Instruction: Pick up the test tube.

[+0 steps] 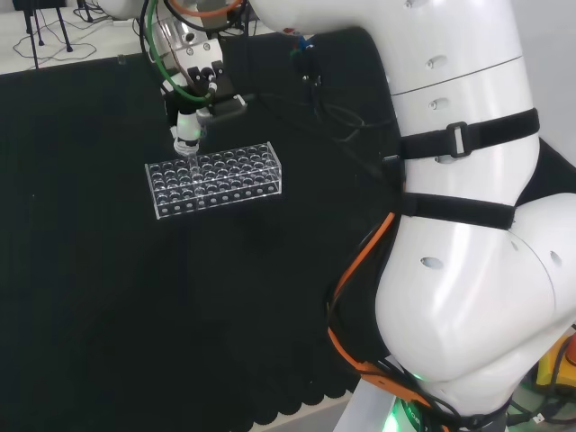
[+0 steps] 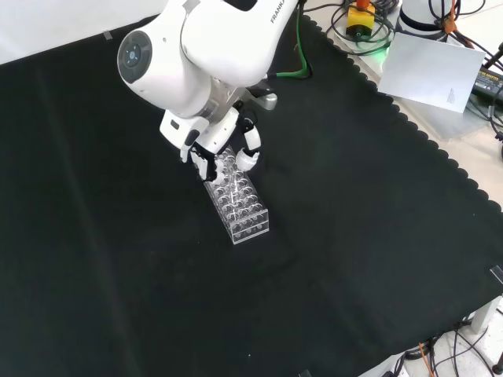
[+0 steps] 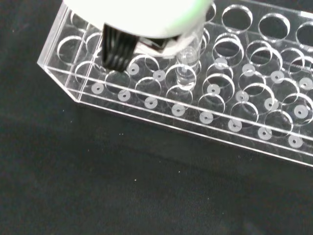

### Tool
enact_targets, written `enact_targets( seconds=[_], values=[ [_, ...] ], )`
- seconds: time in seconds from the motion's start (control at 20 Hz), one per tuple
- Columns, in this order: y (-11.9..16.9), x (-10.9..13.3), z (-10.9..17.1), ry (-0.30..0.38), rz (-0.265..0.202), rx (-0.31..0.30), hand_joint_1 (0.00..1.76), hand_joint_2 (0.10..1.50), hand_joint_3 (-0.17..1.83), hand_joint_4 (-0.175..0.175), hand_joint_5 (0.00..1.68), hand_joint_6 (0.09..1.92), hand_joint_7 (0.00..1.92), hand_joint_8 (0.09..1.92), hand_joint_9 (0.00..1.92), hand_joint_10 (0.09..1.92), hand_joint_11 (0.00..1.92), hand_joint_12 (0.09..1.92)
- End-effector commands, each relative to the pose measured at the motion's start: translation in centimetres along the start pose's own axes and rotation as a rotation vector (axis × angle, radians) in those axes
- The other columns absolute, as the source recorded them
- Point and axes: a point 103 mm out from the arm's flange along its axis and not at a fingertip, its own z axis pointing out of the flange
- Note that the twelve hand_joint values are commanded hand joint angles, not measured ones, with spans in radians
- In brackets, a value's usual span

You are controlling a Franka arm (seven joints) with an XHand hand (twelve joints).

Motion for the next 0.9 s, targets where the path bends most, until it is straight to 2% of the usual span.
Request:
enact_targets(
  seconds=[0.05, 0.25, 0.4, 0.5, 0.6, 0.8, 0.9],
  values=[
    [-0.3, -0.4, 0.3, -0.003, 0.000, -0.017, 1.17, 0.51, 0.82, -0.175, 0.81, 0.88, 1.13, 0.84, 1.01, 0.76, 0.62, 1.36],
    [-0.4, -0.3, 0.5, -0.007, 0.006, -0.014, 1.21, 0.51, 0.81, -0.175, 0.92, 0.83, 1.25, 0.79, 1.16, 0.71, 0.79, 1.29],
    [-0.4, -0.3, 0.6, 0.000, 0.008, -0.021, 1.23, 0.51, 0.81, -0.175, 0.95, 0.82, 1.28, 0.78, 1.20, 0.70, 0.84, 1.28],
    [-0.5, -0.3, 0.6, 0.017, 0.011, -0.033, 1.21, 0.68, 0.61, -0.175, 1.09, 0.78, 1.33, 0.76, 1.24, 0.71, 0.89, 1.26],
    [-0.8, -0.6, 0.5, 0.061, 0.043, -0.061, 1.27, 0.74, 0.52, -0.175, 1.18, 0.70, 1.30, 0.69, 1.28, 0.71, 0.95, 1.23],
    [-0.5, 0.1, 0.3, 0.090, 0.066, -0.098, 1.31, 0.65, 0.65, -0.175, 1.27, 0.63, 1.33, 0.62, 1.38, 0.74, 1.13, 1.19],
    [-0.4, 0.4, 0.2, 0.099, 0.068, -0.123, 1.39, 0.61, 0.70, -0.175, 1.26, 0.65, 1.37, 0.61, 1.28, 0.74, 1.20, 1.15]
  ],
)
